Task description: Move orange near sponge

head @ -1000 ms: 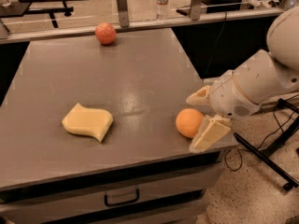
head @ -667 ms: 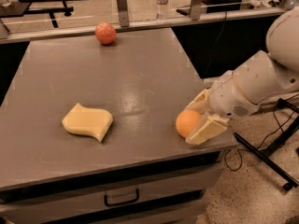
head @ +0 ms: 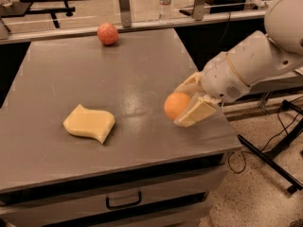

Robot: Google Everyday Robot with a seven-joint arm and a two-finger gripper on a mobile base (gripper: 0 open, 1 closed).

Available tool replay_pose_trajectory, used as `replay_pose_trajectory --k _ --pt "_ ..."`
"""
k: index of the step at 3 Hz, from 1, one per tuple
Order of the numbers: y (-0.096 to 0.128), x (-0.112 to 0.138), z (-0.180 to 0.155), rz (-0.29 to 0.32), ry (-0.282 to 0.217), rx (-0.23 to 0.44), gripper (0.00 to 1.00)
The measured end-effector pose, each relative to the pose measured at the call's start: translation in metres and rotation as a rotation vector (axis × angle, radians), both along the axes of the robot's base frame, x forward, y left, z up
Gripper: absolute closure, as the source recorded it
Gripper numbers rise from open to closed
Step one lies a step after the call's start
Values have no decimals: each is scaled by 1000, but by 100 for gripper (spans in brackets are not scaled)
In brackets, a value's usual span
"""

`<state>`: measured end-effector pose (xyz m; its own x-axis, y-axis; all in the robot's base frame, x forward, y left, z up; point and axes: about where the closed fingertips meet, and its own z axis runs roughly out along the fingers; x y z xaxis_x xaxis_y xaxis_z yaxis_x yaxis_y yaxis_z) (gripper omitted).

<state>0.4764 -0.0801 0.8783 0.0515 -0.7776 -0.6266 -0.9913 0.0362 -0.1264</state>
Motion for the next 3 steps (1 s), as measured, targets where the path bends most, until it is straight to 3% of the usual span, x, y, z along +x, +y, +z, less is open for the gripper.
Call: replay_pose_trajectory --k 1,2,3 --pt "36 17 23 59 -35 59 100" --pt "80 21 23 122 -23 93 100" --pt "103 15 8 156 -1 88 100"
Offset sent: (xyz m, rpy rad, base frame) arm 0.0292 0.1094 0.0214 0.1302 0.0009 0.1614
